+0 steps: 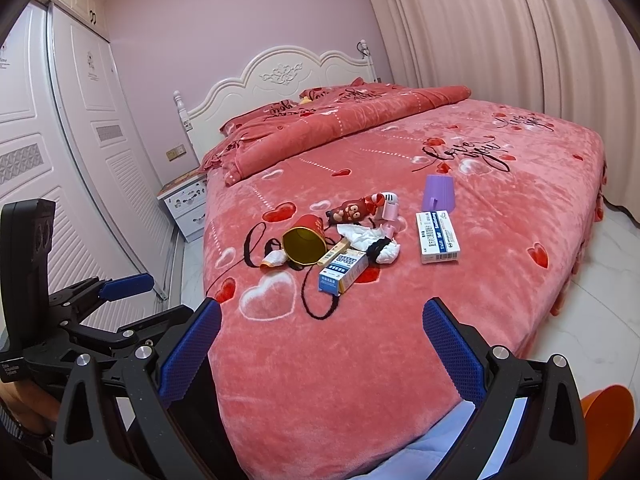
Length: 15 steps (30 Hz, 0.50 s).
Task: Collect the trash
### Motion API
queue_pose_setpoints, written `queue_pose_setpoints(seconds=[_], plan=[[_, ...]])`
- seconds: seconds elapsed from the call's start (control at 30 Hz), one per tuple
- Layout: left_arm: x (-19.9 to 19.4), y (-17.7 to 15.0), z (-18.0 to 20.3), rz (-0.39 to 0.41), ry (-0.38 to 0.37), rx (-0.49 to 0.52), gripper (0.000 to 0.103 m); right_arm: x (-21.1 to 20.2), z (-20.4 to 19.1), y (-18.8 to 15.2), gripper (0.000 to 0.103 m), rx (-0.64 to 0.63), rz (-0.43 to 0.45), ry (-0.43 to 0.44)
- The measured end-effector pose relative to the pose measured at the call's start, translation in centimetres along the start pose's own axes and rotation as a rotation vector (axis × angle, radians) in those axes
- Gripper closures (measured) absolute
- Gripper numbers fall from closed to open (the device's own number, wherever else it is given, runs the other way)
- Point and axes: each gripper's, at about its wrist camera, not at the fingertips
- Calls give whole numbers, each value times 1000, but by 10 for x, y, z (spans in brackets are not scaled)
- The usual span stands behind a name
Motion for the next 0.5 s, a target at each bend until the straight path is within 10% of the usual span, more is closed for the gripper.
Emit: queue_pose_setpoints(seconds=[0.5], plan=[[-2,-7,-2,-7,-2,5,6,1,0,-4,5,9,-7,-2]])
Point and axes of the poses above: each gripper's, at about its wrist camera, not at the fingertips, and x roughly the way its jaws point, z to its right, y to its top, and after that the axes turned 15 degrees about z, right-handed
